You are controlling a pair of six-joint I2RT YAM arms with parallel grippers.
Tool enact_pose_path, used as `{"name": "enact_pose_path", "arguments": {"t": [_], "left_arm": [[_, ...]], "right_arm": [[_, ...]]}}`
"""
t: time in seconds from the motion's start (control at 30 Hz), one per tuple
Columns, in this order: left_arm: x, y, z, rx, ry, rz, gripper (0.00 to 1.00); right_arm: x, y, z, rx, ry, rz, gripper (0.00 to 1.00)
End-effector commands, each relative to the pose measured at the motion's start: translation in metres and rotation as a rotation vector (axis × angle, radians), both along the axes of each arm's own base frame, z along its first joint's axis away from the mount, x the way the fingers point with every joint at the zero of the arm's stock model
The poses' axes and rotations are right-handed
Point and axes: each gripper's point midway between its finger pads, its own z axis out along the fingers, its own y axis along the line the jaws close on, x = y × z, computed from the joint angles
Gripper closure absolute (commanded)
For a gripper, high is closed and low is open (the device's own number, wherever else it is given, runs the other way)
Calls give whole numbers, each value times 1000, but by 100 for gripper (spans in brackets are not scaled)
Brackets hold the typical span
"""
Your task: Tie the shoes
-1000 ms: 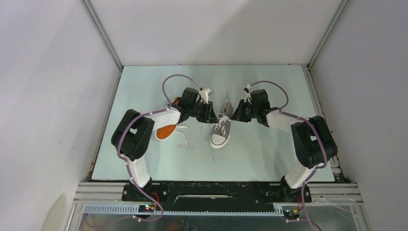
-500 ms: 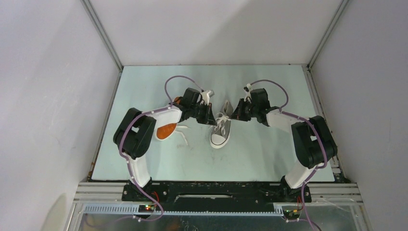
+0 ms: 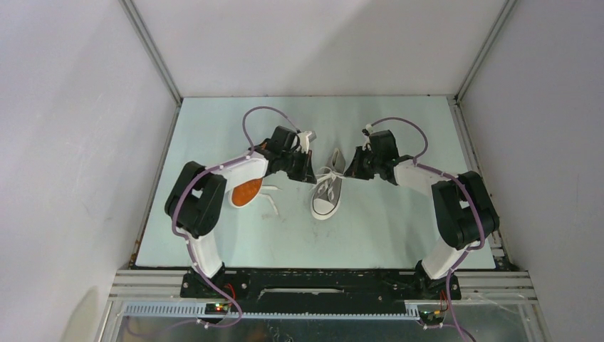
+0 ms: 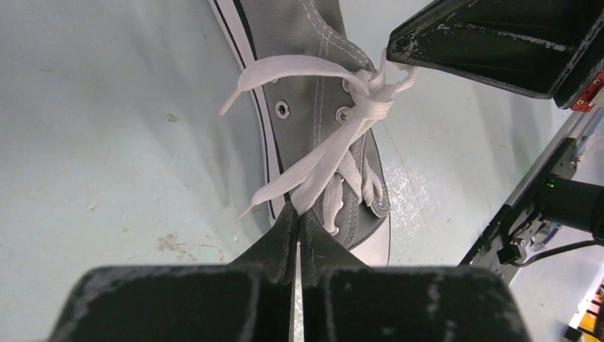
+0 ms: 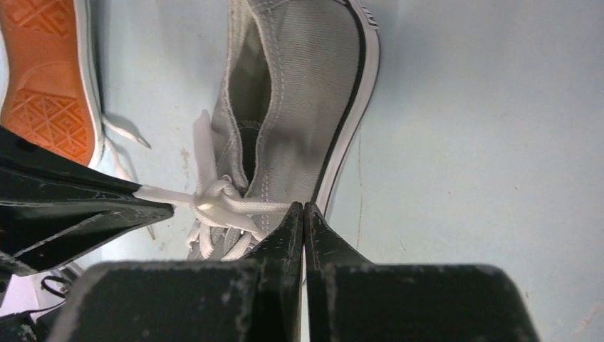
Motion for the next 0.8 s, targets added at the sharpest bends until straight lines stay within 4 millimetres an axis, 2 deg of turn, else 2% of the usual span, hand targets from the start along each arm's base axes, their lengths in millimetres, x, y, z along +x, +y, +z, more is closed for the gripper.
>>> {"name": "enact_pose_path", "arguments": {"t": [0.0, 0.17, 0.43, 0.57, 0.77], "left_arm": [[14, 6, 18, 60, -96, 12, 100], [21, 16, 2, 155, -112, 42, 100], [26, 26, -36, 298, -129, 90, 100], [30, 32, -52, 369, -134, 126, 100], [32, 39, -60, 456, -159, 180, 100]], "right_arm": [[16, -7, 17, -64, -64, -45, 100], [13, -16, 5, -135, -40, -83, 100], [7, -29, -23, -277, 1, -145, 100], [7, -43, -32, -388, -4, -199, 100], [5, -56, -38, -515, -4, -235, 100]]}}
